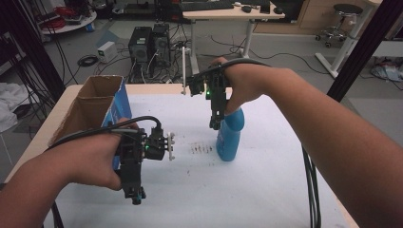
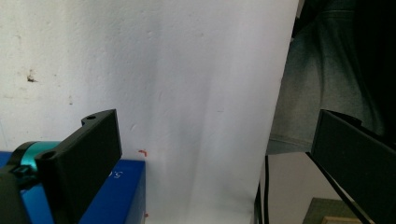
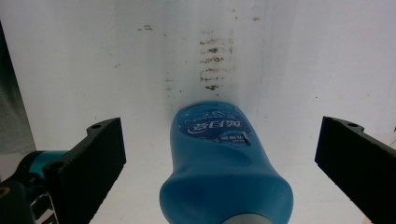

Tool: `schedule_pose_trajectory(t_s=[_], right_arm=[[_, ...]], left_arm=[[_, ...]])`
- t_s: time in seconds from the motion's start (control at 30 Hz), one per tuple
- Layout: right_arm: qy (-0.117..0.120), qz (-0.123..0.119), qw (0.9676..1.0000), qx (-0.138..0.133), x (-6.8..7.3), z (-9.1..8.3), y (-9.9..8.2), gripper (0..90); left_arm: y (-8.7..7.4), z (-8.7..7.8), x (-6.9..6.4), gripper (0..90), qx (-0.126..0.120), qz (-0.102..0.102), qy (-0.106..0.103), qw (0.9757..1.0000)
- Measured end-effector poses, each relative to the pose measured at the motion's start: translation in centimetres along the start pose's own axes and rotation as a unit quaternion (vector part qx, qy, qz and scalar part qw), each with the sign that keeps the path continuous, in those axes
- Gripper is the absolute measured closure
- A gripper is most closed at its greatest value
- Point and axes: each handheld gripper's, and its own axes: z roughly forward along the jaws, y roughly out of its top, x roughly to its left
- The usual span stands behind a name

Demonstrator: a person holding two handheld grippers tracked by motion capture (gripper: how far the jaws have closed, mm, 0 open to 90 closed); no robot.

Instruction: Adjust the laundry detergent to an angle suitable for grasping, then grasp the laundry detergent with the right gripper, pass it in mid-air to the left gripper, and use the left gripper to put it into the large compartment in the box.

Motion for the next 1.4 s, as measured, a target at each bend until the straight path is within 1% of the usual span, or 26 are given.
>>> schedule_pose_trajectory(t_s=[0.07,0.17,0.23,0.33,0.43,0.47,0.53,0.6,0.63,0.67,0.7,0.73,0.8,0.93,0.97,1.0,1.07,1.17,1.2,1.23,1.3,1.33,1.37,1.4], right_arm=[[-0.001,0.003,1.0,0.002,0.1,-0.1,0.0,0.8],[0.0,0.002,1.0,0.0,0.1,-0.1,0.0,0.8],[-0.001,0.0,1.0,0.001,0.2,0.0,0.1,0.8],[0.0,-0.003,1.0,0.003,0.2,0.1,0.2,0.8],[-0.001,0.0,1.0,0.003,0.3,0.2,0.3,0.8],[-0.003,0.0,1.0,0.003,0.3,0.2,0.3,0.8],[-0.002,-0.001,1.0,-0.001,0.5,-0.1,0.4,0.8],[-0.002,-0.003,1.0,-0.006,0.5,-0.3,0.3,0.8],[-0.002,-0.003,1.0,-0.006,0.5,-0.3,0.3,0.8],[-0.003,-0.001,1.0,-0.006,0.5,-0.4,0.2,0.8],[-0.004,0.002,1.0,-0.006,0.5,-0.5,0.1,0.8],[-0.004,0.004,1.0,-0.007,0.5,-0.6,-0.1,0.8],[-0.007,0.005,0.9999,-0.008,0.5,-0.6,-0.1,0.8],[-0.008,0.005,0.9999,-0.008,0.4,-0.6,0.0,0.8],[-0.007,0.004,0.9999,-0.007,0.4,-0.6,0.0,0.8],[-0.011,0.003,0.9999,-0.01,0.5,-0.6,0.1,0.8],[-0.009,0.003,0.9999,-0.011,0.5,-0.7,0.2,0.8],[-0.011,0.0,0.9999,-0.009,0.8,-0.7,0.2,0.8],[-0.013,0.001,0.9999,-0.004,0.9,-0.8,0.2,0.8],[-0.013,0.001,0.9999,-0.004,1.0,-0.7,0.2,0.8],[-0.015,0.001,0.9999,-0.005,1.1,-0.8,0.1,0.8],[-0.021,0.004,0.9997,-0.013,1.2,-1.1,0.0,0.8],[-0.021,0.004,0.9997,-0.013,1.2,-1.1,0.0,0.8],[-0.021,0.012,0.9994,-0.026,1.1,-1.2,-0.1,0.8]], left_arm=[[0.0,0.1,0.0,1.7,0.001,0.0,-0.002,1.0],[0.0,0.1,-0.1,1.7,0.0,0.0,0.0,1.0],[0.0,0.1,-0.1,1.7,0.0,0.002,-0.004,1.0],[0.0,0.3,-0.1,1.7,0.001,0.0,-0.001,1.0],[-0.1,0.3,-0.1,1.7,0.004,0.002,-0.003,1.0],[-0.1,0.3,-0.1,1.7,0.006,-0.001,-0.003,1.0],[-0.2,0.2,-0.1,1.7,0.003,-0.006,-0.003,1.0],[-0.1,0.0,-0.2,1.7,0.001,-0.005,-0.004,1.0],[0.0,-0.1,-0.2,1.7,0.001,-0.002,-0.002,1.0],[0.0,-0.2,-0.2,1.7,-0.001,0.0,0.002,1.0],[0.1,-0.3,-0.4,1.7,-0.002,-0.003,0.001,1.0],[0.2,-0.4,-0.5,1.7,-0.004,0.001,0.002,1.0],[0.2,-0.5,-0.6,1.7,-0.003,0.002,-0.001,1.0],[0.1,-0.4,-0.7,1.7,-0.004,0.005,0.005,1.0],[0.1,-0.4,-0.8,1.7,-0.005,0.001,0.005,1.0],[0.0,-0.3,-0.8,1.7,-0.004,0.002,0.004,1.0],[-0.1,-0.3,-0.9,1.7,-0.001,0.001,0.002,1.0],[-0.2,-0.4,-1.0,1.7,-0.003,-0.007,0.005,1.0],[-0.3,-0.5,-1.0,1.7,-0.002,-0.005,0.008,1.0],[-0.3,-0.5,-1.1,1.7,-0.003,-0.007,0.009,0.9999],[-0.2,-0.5,-1.3,1.7,-0.003,-0.004,0.006,1.0],[-0.2,-0.5,-1.4,1.7,-0.002,-0.001,0.01,0.9999],[-0.2,-0.5,-1.4,1.7,-0.002,-0.001,0.01,0.9999],[-0.2,-0.5,-1.5,1.7,-0.003,0.001,0.012,0.9999]])
